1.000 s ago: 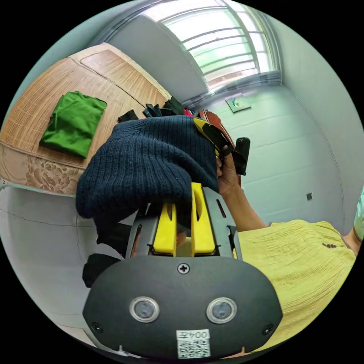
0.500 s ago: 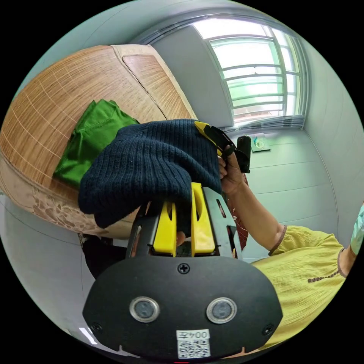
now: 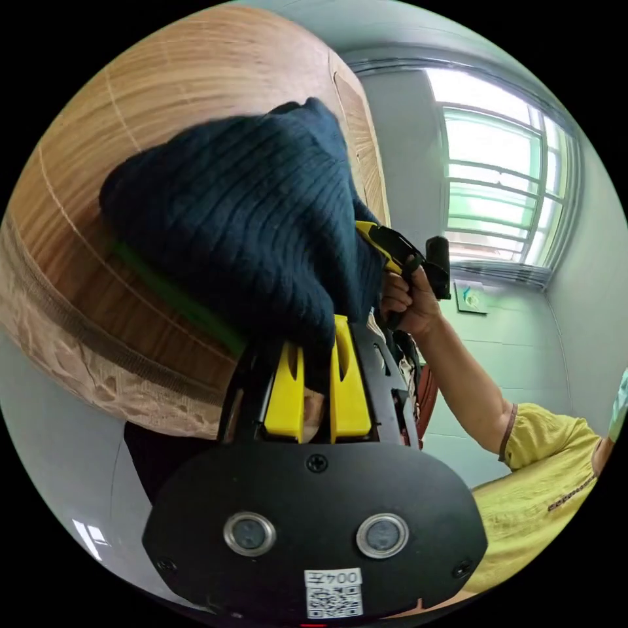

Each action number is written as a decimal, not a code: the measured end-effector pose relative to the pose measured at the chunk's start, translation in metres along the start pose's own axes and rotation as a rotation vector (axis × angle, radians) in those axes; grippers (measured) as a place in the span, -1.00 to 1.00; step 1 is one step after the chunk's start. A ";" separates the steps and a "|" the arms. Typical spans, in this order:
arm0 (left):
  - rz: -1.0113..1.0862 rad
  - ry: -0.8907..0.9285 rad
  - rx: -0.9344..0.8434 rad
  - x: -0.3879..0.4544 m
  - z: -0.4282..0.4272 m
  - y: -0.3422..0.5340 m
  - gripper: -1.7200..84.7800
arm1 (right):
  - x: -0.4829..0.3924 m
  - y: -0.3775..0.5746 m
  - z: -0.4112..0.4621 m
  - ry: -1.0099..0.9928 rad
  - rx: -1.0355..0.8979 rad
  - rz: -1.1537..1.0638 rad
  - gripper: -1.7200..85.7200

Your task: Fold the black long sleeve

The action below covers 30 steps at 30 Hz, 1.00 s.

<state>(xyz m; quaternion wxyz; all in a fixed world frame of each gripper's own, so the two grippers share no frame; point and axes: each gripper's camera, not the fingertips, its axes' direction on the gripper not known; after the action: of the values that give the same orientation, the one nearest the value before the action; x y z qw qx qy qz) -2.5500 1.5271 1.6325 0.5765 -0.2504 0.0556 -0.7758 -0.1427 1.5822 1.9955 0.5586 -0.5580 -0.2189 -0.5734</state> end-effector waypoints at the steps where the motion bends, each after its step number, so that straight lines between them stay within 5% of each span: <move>1: -0.010 0.010 0.022 -0.008 0.009 0.003 -0.78 | 0.009 0.005 0.018 0.001 -0.005 0.021 -0.77; 6: -0.015 0.082 0.065 -0.010 0.017 -0.002 -0.78 | 0.012 0.020 0.044 -0.113 0.076 0.067 -0.77; 11: 0.064 0.005 0.009 -0.005 0.039 -0.016 -0.78 | -0.048 0.034 0.059 0.044 0.155 -0.107 -0.77; 24: 0.056 -0.084 -0.010 0.010 0.050 0.013 -0.78 | -0.101 0.084 0.103 0.338 0.141 -0.027 -0.71; 30: 0.485 -0.546 0.021 0.130 0.064 0.004 -0.78 | -0.191 0.098 0.114 0.506 0.111 -0.220 -0.75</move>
<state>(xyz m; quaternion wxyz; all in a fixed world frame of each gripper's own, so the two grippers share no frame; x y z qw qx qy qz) -2.5452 1.4186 1.7286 0.7400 -0.4217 -0.0506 -0.5216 -0.0577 1.7298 1.8223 0.5597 -0.3384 -0.1628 -0.7387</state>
